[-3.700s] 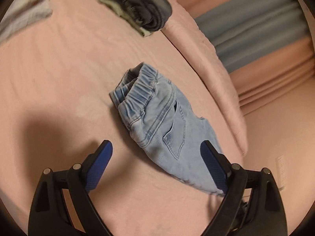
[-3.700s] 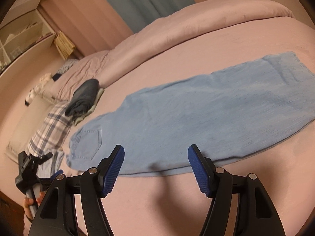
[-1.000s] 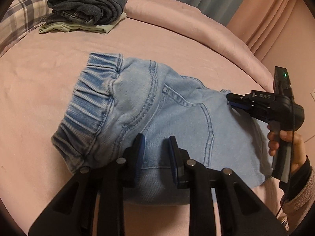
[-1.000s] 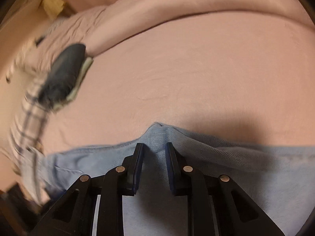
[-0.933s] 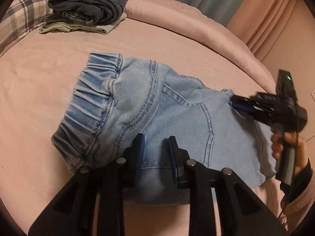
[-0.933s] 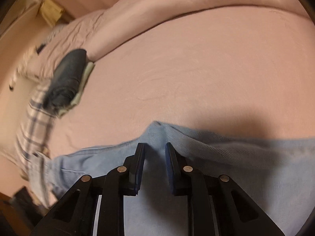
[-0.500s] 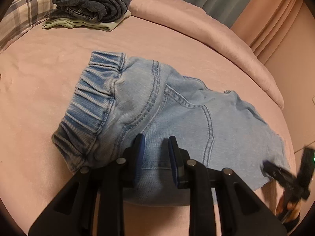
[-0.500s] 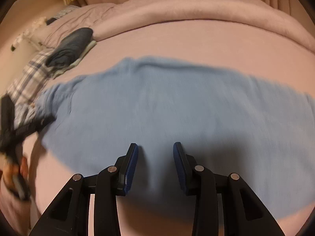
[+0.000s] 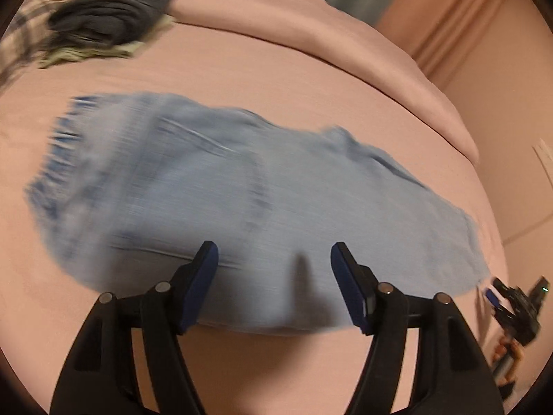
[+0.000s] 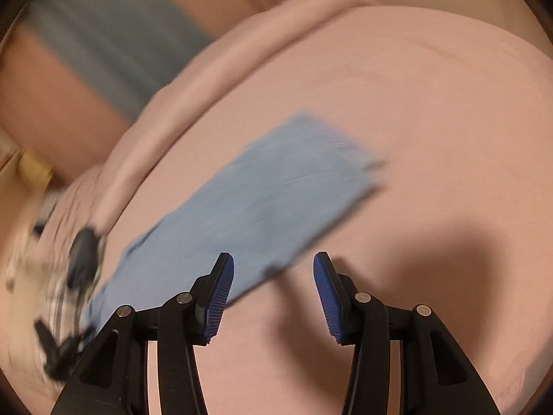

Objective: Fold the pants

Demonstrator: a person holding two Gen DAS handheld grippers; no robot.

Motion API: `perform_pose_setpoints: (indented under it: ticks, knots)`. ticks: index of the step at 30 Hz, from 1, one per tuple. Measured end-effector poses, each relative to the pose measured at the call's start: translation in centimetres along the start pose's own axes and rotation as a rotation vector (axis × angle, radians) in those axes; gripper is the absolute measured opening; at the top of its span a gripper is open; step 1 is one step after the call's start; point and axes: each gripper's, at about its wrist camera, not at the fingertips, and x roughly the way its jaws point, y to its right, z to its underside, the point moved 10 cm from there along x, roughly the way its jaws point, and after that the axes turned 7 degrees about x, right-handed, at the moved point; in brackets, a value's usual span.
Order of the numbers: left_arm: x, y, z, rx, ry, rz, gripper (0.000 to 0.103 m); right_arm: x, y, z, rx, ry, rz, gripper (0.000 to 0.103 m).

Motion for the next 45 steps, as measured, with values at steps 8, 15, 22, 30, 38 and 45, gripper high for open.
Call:
perform_pose_setpoints:
  ticks: [8, 15, 22, 30, 38, 45]
  knots:
    - [4.0, 8.4, 0.2, 0.109, -0.078, 0.077, 0.068, 2.9, 1.6, -3.4, 0.1, 0.047, -0.026, 0.048]
    - [6.8, 12.9, 0.0, 0.169, -0.118, 0.115, 0.068, 3.5, 2.7, -4.6, 0.025, 0.059, 0.058, 0.015]
    - [8.0, 14.2, -0.2, 0.187, -0.141, 0.114, 0.068, 0.9, -1.5, -5.8, -0.153, 0.127, 0.001, 0.008]
    - [8.0, 14.3, -0.6, 0.143, -0.128, 0.12, 0.07, -2.2, -6.7, -10.6, -0.21, 0.262, -0.136, 0.008]
    - [8.7, 14.5, 0.1, 0.186, -0.153, 0.095, 0.073, 5.8, 3.2, -7.1, 0.044, 0.035, -0.044, 0.008]
    - [7.7, 14.1, -0.5, 0.172, -0.13, 0.104, 0.073, 2.5, 3.2, -9.1, 0.016, 0.168, 0.093, 0.046]
